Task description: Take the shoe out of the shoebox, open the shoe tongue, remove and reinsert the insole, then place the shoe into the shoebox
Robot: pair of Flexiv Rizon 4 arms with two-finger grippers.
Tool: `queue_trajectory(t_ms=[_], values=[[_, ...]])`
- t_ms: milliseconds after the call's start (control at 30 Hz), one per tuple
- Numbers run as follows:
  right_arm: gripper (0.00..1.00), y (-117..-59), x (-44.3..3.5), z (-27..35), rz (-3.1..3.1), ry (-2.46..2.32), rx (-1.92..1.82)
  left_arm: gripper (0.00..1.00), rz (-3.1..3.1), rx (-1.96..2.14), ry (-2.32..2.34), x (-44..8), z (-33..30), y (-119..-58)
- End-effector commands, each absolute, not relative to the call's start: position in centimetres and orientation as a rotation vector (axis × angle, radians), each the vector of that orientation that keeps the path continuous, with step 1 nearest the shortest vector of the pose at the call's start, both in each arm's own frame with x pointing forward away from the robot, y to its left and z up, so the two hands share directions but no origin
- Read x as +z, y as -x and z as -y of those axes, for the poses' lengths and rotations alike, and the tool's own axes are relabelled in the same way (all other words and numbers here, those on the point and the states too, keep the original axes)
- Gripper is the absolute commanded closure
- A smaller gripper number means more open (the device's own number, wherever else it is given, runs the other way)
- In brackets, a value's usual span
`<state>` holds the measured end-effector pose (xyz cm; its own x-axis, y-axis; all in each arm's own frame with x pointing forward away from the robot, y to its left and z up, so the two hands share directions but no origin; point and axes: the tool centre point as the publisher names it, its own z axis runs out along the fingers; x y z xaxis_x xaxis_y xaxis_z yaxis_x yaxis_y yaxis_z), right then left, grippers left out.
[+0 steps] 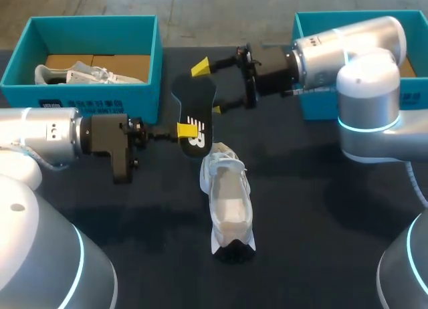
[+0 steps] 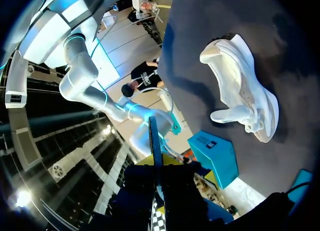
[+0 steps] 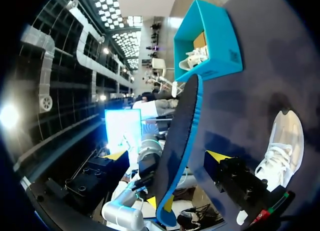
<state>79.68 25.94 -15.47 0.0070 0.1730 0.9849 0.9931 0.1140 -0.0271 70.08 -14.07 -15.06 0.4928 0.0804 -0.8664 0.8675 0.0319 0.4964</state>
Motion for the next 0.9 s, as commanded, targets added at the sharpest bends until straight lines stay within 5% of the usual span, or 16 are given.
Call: queue_trajectory(t_ms=[33, 367, 533, 900], values=[[0.0, -79.8, -15.2, -26.6, 1.376, 1.254, -1.021, 1.0, -0.89, -0.746, -1.421, -15.2, 14.2, -70.0], [0.18, -79.3, -13.3, -26.7, 1.406, 1.239, -1.052, 1.0, -0.89, -0.746, -1.421, -15.2, 14.2, -70.0], [0.41, -79.0, -12.6, -26.6, 1.418, 1.235, -1.071, 1.0, -0.89, -0.746, -1.421, -15.2, 14.2, -70.0], [0.51, -78.7, -12.1, -26.3, 1.42, 1.24, -1.086, 1.0, -0.89, -0.746, -1.421, -15.2, 14.2, -70.0]])
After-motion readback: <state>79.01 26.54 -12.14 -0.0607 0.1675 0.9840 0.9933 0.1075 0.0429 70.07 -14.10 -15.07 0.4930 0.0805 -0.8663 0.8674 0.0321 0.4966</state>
